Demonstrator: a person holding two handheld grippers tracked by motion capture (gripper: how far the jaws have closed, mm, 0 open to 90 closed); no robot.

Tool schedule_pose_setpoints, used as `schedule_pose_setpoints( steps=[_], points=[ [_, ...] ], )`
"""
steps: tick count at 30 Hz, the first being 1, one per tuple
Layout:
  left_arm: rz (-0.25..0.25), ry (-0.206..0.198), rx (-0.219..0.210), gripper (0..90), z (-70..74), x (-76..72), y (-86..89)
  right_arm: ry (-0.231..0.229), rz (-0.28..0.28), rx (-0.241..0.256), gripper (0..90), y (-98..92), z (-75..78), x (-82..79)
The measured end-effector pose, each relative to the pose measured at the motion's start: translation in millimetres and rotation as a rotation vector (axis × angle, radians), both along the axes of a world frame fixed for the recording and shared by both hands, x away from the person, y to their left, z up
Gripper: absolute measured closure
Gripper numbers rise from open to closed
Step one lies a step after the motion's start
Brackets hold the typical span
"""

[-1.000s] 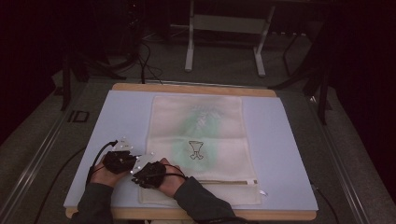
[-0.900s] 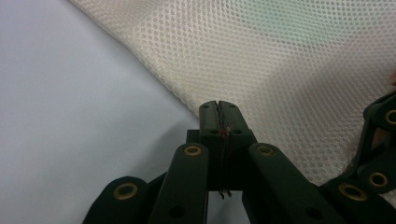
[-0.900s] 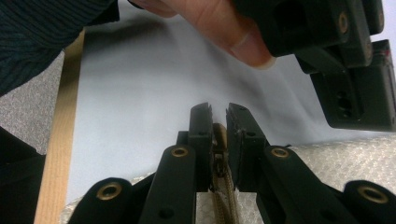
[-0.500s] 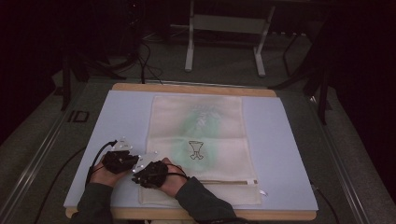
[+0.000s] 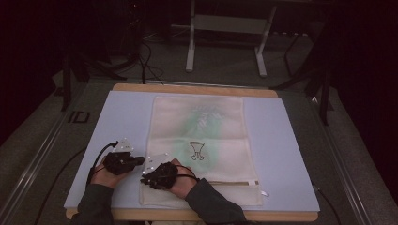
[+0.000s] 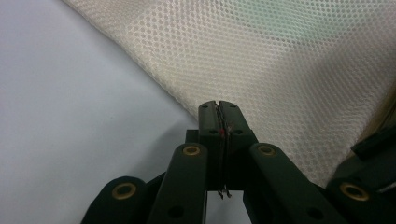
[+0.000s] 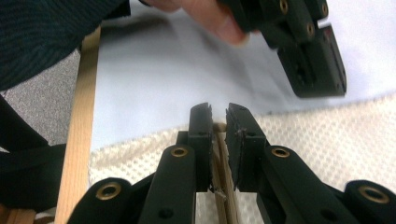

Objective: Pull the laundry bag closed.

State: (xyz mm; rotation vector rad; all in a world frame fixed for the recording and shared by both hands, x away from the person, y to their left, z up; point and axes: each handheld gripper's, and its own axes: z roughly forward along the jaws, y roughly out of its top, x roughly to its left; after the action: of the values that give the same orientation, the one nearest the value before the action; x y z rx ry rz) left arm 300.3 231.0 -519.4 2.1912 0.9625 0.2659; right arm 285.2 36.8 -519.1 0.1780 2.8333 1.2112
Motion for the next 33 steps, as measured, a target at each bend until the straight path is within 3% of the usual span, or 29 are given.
schedule_pose_setpoints(
  steps=[9, 16, 25, 28, 33],
  points=[
    [-0.010, 0.008, 0.001, 88.5, -0.7, -0.9, 0.0, 0.016, 0.000, -0.007, 80.6, -3.0, -6.0, 1.1],
    [-0.029, 0.024, -0.015, 88.9, 0.7, -3.7, 0.1, 0.066, -0.004, -0.037, 80.7, 1.6, -11.3, 3.8],
    [-0.056, 0.053, -0.023, 89.5, 1.3, -12.4, -3.4, 0.039, -0.013, -0.032, 81.4, -0.1, -13.8, 0.9],
    [-0.081, 0.076, 0.010, 89.5, -0.8, -16.6, -9.9, 0.042, -0.016, -0.029, 81.5, -0.4, -14.1, 0.5],
    [-0.091, 0.089, 0.011, 89.5, -2.8, -18.4, -11.9, 0.035, -0.016, -0.032, 81.5, -0.2, -13.9, -0.6]
  ],
)
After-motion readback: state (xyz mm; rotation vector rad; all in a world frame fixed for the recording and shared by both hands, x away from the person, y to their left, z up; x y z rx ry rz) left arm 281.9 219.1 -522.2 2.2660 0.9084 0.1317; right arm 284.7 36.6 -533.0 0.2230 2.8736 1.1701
